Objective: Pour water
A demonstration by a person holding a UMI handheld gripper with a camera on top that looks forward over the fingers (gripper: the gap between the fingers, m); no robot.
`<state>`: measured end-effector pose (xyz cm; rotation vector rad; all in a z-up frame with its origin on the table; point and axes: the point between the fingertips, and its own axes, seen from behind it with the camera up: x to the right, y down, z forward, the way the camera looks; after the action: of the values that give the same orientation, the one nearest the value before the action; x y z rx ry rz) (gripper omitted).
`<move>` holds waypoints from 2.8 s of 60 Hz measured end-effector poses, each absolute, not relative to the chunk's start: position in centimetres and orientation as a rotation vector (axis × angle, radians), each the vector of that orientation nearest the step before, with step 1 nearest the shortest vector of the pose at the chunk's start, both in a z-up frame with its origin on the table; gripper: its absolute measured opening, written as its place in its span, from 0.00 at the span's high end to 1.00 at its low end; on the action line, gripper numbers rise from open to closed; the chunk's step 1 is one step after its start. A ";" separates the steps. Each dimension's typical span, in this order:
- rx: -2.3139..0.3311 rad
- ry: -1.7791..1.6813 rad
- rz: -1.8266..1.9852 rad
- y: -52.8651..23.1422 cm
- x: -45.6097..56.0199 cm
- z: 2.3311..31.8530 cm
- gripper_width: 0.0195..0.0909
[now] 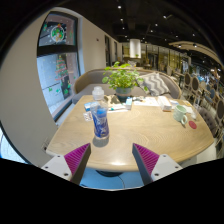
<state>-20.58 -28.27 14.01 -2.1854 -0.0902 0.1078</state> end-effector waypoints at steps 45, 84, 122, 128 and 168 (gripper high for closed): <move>-2.005 -0.079 0.108 -7.8 -28.0 8.6 0.66; -1.788 0.315 0.783 0.6 -13.7 27.6 0.76; -1.071 1.469 1.882 8.9 10.1 21.6 0.76; -1.022 1.549 1.922 9.4 11.2 19.9 0.76; -1.760 0.438 0.657 5.3 20.5 27.9 0.76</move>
<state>20.53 5.26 27.88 -1.7602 0.4384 0.6573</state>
